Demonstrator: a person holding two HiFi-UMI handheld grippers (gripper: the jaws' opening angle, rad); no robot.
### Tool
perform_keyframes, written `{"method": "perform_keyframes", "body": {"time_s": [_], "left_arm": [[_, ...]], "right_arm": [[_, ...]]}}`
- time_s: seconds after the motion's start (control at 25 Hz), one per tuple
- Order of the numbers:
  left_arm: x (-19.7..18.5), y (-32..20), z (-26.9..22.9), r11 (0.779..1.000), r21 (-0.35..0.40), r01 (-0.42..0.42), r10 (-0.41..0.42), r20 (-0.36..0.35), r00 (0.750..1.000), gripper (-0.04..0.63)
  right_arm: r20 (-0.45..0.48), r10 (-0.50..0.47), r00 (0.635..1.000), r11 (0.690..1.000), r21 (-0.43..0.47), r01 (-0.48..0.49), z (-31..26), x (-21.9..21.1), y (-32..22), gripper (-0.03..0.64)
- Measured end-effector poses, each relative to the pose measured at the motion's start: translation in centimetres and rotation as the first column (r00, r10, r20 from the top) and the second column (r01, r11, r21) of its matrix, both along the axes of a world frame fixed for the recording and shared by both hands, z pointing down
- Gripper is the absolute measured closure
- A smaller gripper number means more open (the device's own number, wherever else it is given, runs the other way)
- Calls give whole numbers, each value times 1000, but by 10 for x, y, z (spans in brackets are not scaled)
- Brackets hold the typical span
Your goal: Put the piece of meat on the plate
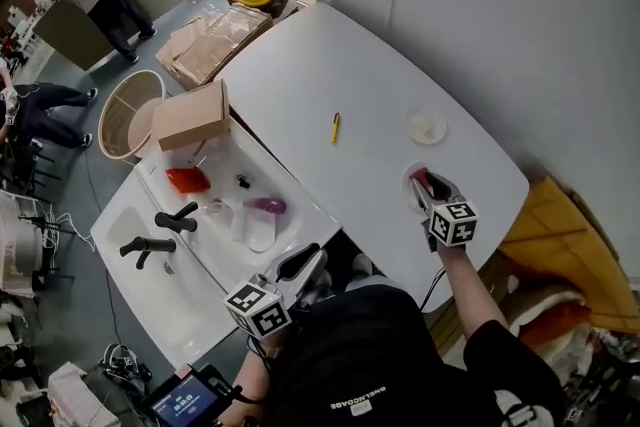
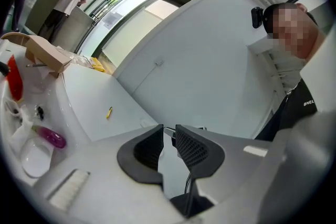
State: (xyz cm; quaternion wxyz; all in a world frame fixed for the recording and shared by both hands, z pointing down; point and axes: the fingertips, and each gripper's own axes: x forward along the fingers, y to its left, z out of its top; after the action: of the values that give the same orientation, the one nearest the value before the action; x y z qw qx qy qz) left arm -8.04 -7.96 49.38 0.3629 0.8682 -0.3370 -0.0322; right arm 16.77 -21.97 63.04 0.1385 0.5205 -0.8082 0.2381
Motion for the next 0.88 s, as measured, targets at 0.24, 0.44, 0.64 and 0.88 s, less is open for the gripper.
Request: {"method": "perform_keyframes", "body": {"time_s": [0.24, 0.44, 0.64, 0.88], "left_arm": [[17, -1, -3, 992, 23, -123, 123, -15, 992, 515], [44, -2, -9, 972, 41, -231, 232, -23, 972, 527], [69, 2, -11, 946, 61, -319, 322, -57, 945, 551], [98, 13, -13, 900, 74, -429, 433, -71, 898, 576]], "right_arm": [[90, 35, 995, 994, 104, -44, -64, -14, 39, 506], [155, 95, 983, 983, 139, -117, -102, -13, 78, 539], [197, 158, 968, 967, 167, -192, -130, -8, 118, 551], [250, 240, 938, 941, 177, -288, -146, 2, 169, 561]]}}
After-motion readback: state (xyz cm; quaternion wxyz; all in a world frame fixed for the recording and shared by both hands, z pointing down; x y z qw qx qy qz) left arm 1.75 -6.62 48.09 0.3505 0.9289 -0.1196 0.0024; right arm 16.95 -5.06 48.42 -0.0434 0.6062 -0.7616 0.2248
